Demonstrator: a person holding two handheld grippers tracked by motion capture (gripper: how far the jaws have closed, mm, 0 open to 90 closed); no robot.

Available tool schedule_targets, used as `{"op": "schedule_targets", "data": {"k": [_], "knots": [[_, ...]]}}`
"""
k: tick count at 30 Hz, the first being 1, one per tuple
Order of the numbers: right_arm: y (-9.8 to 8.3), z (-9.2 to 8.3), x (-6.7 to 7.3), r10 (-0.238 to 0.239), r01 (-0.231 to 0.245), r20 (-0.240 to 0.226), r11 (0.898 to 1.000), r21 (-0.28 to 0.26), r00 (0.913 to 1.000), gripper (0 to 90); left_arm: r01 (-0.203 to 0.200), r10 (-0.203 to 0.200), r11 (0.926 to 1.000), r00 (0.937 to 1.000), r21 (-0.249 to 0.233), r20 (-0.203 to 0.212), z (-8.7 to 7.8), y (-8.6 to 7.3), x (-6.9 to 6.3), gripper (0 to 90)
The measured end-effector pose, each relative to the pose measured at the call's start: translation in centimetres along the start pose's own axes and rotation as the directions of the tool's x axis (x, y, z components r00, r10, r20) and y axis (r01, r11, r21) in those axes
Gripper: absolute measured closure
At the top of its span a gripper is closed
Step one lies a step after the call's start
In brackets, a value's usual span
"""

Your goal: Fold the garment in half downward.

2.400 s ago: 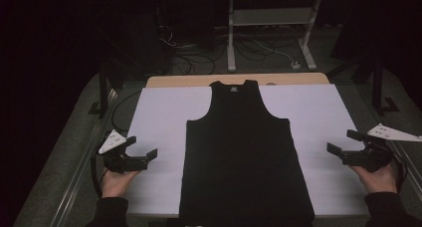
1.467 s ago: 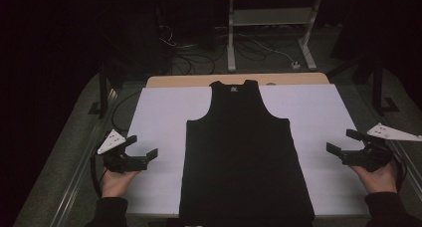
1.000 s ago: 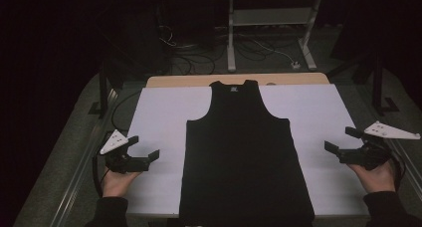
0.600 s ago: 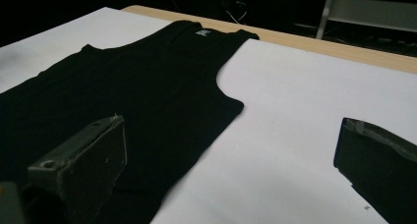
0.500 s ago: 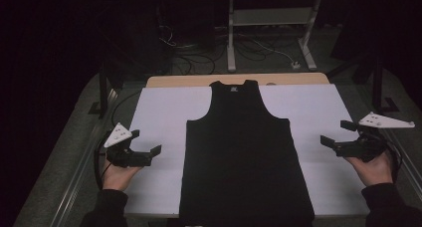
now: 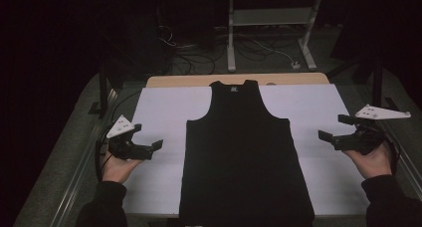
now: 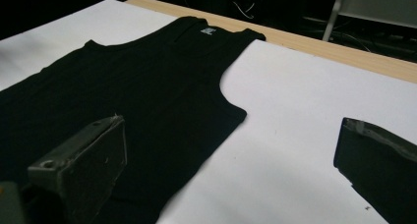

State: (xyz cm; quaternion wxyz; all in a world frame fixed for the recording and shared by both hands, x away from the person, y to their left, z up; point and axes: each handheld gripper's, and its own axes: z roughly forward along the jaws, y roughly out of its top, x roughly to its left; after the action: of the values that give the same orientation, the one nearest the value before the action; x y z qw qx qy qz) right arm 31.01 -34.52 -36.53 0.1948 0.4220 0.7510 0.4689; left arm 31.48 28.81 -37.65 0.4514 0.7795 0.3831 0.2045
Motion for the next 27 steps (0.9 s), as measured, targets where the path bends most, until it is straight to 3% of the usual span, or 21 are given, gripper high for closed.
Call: {"op": "schedule_targets", "data": {"k": [6,15,27], "knots": [[0.7,0.8,-0.2,-0.008,0.008,-0.010,1.000,0.024,0.9999,0.0,-0.001,0.001,0.9998,0.9999,0.022,0.016,0.8,0.7,0.4,0.0],[2.0,1.5,-0.5,-0.024,0.025,-0.021,0.998,0.058,0.9995,0.0,0.006,-0.006,0.9998,0.9991,0.017,0.042,1.4,2.1,0.8,0.0],[3.6,2.5,-1.2,-0.024,0.027,-0.047,0.996,0.083,0.9986,0.0,-0.024,0.020,0.9983,0.9970,0.052,0.075,3.1,4.1,0.8,0.0]]}}
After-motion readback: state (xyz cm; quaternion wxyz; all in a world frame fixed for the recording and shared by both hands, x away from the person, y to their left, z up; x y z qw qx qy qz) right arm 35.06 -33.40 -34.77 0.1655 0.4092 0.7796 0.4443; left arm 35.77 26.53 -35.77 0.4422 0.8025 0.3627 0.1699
